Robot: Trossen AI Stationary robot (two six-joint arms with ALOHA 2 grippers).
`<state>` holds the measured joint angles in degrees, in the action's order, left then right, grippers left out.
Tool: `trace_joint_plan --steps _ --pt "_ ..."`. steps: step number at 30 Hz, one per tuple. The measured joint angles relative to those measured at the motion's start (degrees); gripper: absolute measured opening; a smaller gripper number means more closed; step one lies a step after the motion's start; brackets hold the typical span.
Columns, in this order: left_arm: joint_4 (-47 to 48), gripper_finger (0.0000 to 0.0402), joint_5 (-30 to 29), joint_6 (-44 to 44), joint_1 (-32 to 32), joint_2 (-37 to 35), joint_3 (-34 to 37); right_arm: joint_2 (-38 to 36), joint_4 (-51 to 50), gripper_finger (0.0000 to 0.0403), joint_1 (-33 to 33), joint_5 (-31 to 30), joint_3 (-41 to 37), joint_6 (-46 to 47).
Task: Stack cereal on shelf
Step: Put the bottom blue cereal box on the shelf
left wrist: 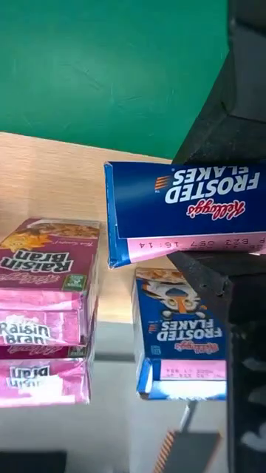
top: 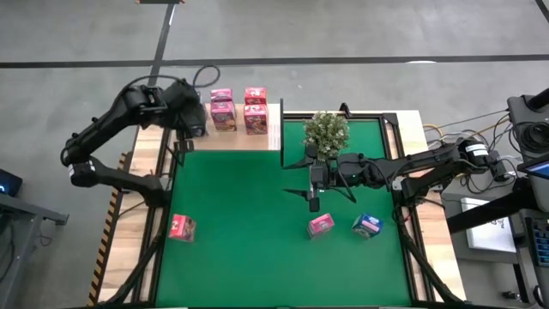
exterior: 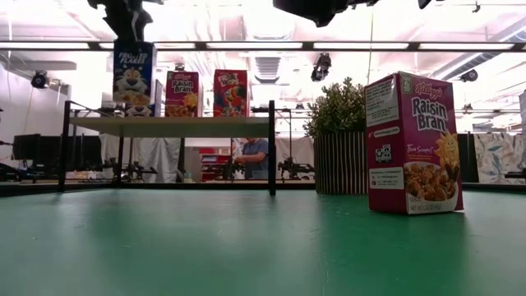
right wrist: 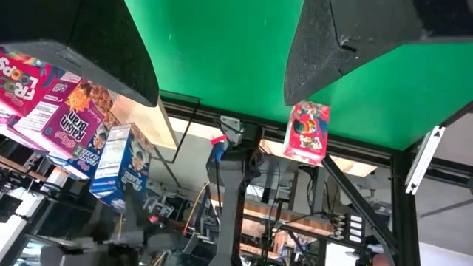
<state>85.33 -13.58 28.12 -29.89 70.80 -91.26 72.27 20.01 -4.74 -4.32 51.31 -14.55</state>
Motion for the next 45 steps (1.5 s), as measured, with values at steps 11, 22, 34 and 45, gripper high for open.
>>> trace_joint_plan --steps 11,22,34,45 --pt "-4.92 0.0135 5.59 7.85 -12.83 1.23 4.68 0.02 -0.07 0.0277 -0.02 0.05 0.0 0.56" --pt "-5.89 0.0155 5.13 9.35 -13.16 1.58 5.38 0.02 -0.09 0.0287 -0.02 0.26 0.0 1.43" --pt "-6.26 0.0199 2.1 9.79 -13.14 1.58 5.42 0.02 -0.1 0.0288 -0.02 0.26 0.0 2.66" --pt "-6.28 0.0201 2.03 9.31 -13.14 1.51 4.01 0.02 -0.09 0.0288 -0.02 0.26 0.0 2.52"
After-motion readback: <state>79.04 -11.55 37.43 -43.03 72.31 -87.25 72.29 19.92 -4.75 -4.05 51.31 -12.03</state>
